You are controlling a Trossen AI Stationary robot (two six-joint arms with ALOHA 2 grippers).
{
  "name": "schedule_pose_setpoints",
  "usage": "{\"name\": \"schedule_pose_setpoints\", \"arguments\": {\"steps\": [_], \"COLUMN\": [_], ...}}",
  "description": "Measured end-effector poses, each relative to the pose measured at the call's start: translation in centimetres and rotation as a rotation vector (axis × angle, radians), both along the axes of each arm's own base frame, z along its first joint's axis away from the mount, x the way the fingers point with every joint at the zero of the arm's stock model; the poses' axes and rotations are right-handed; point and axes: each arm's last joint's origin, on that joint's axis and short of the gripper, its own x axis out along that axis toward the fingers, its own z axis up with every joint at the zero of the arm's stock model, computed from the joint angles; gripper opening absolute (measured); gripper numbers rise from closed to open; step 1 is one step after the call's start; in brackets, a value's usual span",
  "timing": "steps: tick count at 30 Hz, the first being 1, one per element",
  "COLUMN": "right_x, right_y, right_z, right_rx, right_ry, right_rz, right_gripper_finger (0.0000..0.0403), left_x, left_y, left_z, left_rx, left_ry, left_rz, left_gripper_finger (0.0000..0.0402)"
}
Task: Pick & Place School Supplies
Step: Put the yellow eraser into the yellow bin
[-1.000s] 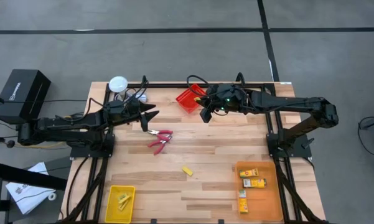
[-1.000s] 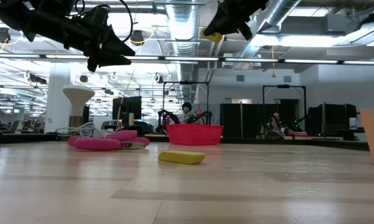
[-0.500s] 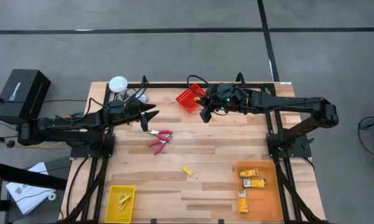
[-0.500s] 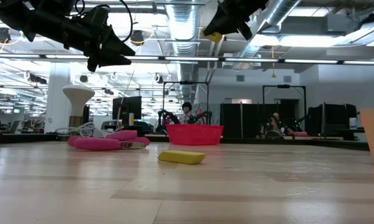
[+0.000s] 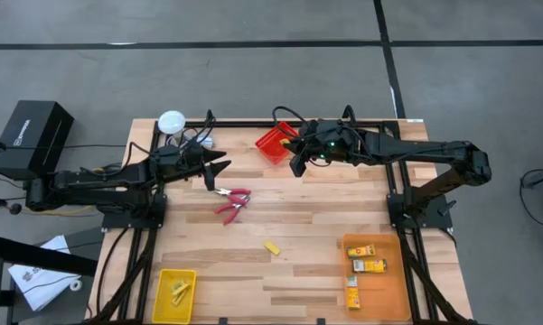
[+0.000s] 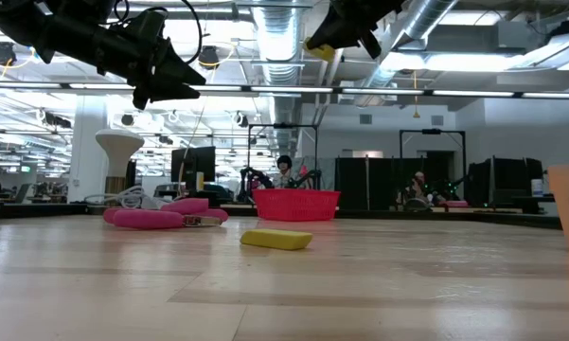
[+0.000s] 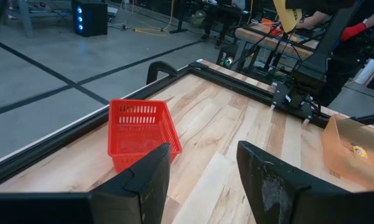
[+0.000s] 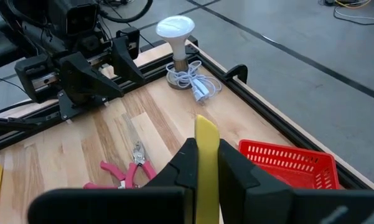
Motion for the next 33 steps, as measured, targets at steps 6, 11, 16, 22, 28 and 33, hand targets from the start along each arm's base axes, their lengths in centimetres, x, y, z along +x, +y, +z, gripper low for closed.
{"name": "schedule_pose_setpoints", "arguments": {"steps": [6,11,16,22,28,33], "right_x": [0.01,0.01,0.06,0.07,0.07,0.1], "right_y": [0.0,0.0,-0.01,-0.01,-0.01,-0.02], "right_z": [0.01,0.02,0.12,0.15,0.14,0.22], "right_rx": [-0.001,-0.001,-0.022,-0.066,-0.097,-0.112], "right_ry": [-0.001,-0.002,-0.005,0.013,0.028,0.026], "right_rz": [0.0,0.0,0.009,0.032,0.048,0.055], "right_gripper_finger": [0.0023,0.0023,0.0023,0.0023,0.0023,0.0023], "left_x": [0.0,0.0,0.0,0.0,-0.04,-0.05], "left_y": [0.0,-0.01,-0.01,0.01,0.1,0.11], "left_z": [0.0,0.0,0.01,0.02,0.04,0.04], "left_rx": [0.006,0.031,0.036,0.062,0.074,0.076], "left_ry": [0.003,0.015,0.017,0.028,0.033,0.033], "left_rz": [-0.002,-0.008,-0.009,-0.008,0.024,0.026], "left_gripper_finger": [0.0181,0.0181,0.0181,0.0181,0.0181,0.0181]}}
